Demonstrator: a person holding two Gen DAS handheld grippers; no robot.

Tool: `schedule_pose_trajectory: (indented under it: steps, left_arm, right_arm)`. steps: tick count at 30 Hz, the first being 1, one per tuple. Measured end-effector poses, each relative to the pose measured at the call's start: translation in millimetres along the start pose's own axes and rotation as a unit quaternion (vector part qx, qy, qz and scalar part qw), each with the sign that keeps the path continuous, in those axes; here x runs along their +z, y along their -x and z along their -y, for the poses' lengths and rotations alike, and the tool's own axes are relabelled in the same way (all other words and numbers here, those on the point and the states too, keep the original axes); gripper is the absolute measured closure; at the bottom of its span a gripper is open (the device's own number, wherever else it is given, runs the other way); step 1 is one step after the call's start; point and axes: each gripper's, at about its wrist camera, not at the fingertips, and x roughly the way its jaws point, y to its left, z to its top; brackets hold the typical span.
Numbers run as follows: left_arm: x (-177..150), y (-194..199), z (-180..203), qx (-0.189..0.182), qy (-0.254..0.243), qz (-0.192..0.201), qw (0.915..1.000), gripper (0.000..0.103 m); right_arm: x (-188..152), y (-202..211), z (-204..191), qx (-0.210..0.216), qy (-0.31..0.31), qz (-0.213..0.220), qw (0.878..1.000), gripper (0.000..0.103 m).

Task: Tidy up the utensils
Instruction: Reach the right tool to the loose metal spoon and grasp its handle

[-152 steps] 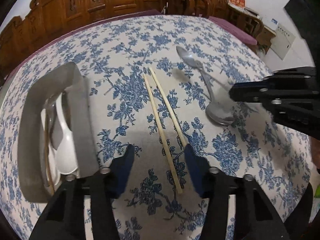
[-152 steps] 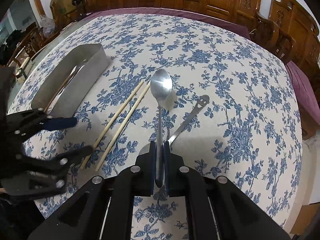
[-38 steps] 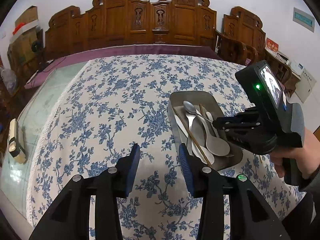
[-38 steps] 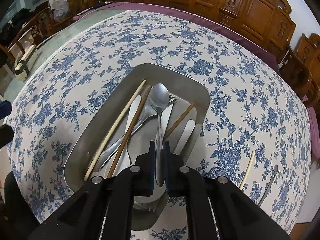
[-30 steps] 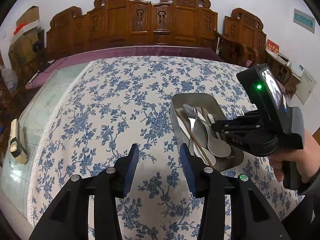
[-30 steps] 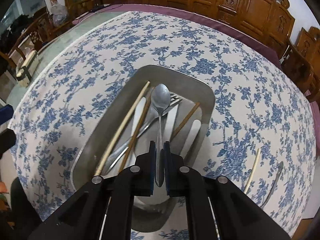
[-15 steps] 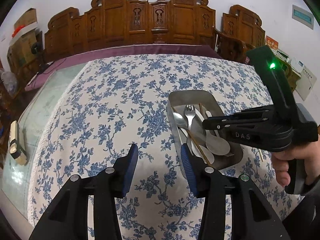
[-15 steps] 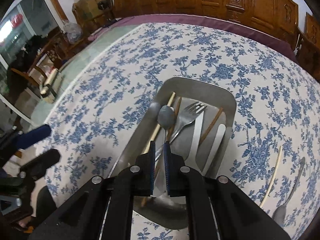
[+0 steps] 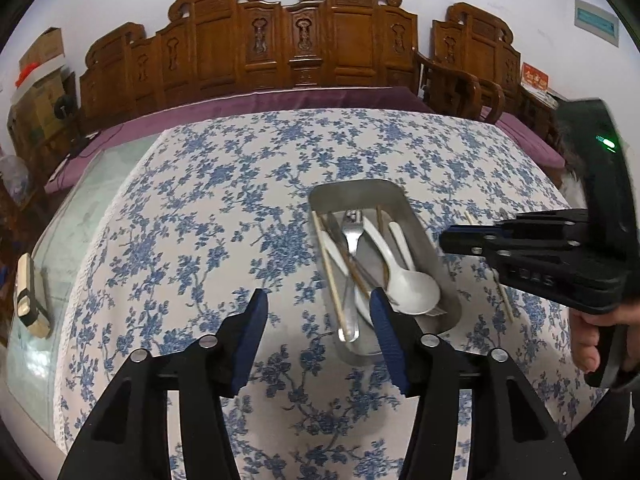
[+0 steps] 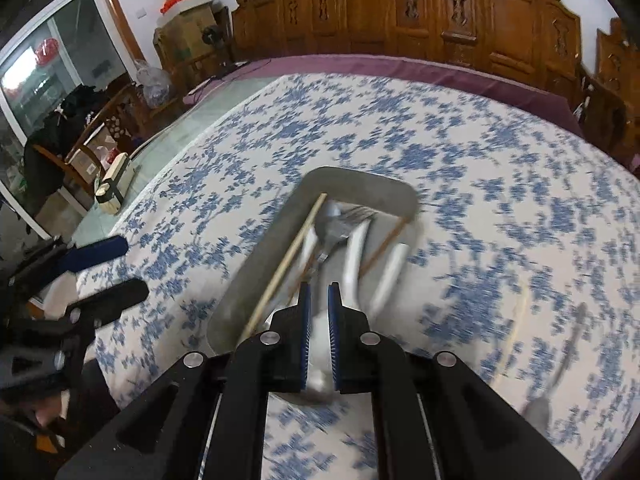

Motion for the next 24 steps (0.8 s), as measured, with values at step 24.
schedule_pose_trajectory:
  steps: [24]
  left_arm:
    - [-7,-28,125,-0.05,-0.059,-0.025,0.9967,0.044]
  right_arm:
    - [-113,26,170,-0.131,-0.125,-0.032,0.983,0.058]
